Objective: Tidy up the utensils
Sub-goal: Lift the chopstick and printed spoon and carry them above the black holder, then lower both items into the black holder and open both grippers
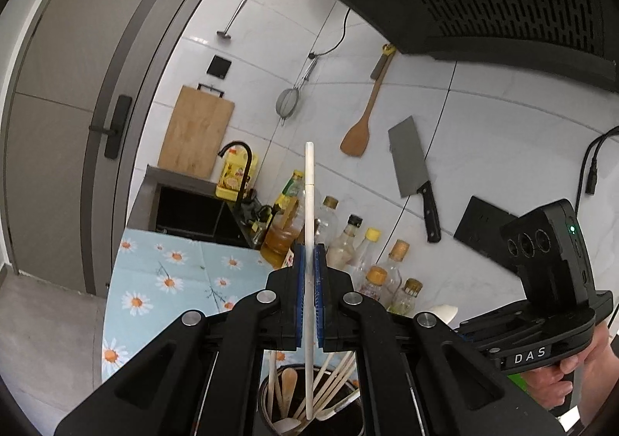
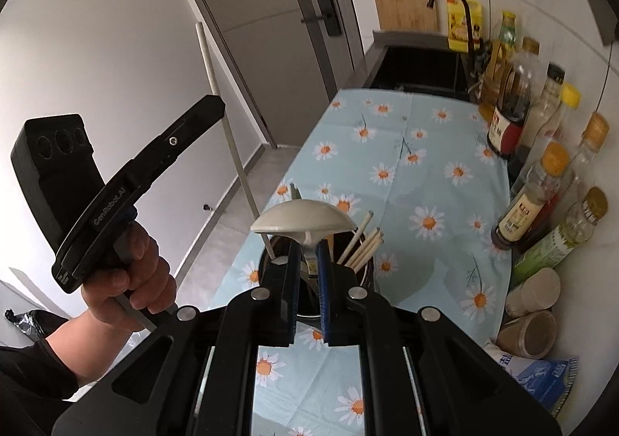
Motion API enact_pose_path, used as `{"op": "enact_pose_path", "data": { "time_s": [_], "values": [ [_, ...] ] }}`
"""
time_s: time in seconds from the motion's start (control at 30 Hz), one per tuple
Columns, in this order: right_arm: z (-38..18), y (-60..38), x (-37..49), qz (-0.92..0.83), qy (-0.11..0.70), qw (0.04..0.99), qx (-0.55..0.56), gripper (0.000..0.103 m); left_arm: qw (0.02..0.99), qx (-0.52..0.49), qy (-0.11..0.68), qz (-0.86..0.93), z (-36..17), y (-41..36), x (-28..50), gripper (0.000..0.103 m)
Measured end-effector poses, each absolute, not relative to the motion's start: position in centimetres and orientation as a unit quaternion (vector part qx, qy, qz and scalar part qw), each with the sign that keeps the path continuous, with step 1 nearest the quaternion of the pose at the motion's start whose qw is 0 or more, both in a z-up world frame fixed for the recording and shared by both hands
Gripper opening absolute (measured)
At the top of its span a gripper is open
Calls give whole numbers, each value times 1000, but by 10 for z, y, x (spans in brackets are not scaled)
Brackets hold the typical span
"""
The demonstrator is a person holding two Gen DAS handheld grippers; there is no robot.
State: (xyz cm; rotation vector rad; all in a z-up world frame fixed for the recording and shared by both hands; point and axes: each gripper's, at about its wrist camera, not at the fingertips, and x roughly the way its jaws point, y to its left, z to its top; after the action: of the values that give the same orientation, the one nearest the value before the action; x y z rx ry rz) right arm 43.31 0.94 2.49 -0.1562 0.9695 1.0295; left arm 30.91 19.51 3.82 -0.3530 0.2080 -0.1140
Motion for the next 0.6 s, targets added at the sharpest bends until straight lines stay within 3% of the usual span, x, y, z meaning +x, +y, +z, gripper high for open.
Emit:
{"op": "enact_pose_path", "data": {
  "time_s": [0.43,0.5,0.57,0.6],
  "values": [
    [-8,16,441,448,499,738,-70,12,973,-167,138,-77,2,175,314,4],
    [-9,15,442,444,503,739,-63,14,973,-160,148,-76,-1,172,312,4],
    [-9,13,444,441,510,736,-55,29,971,-160,162,-74,-6,172,311,4],
    [-10,13,445,439,514,735,-51,29,970,-162,167,-69,-7,172,311,4]
  ]
}}
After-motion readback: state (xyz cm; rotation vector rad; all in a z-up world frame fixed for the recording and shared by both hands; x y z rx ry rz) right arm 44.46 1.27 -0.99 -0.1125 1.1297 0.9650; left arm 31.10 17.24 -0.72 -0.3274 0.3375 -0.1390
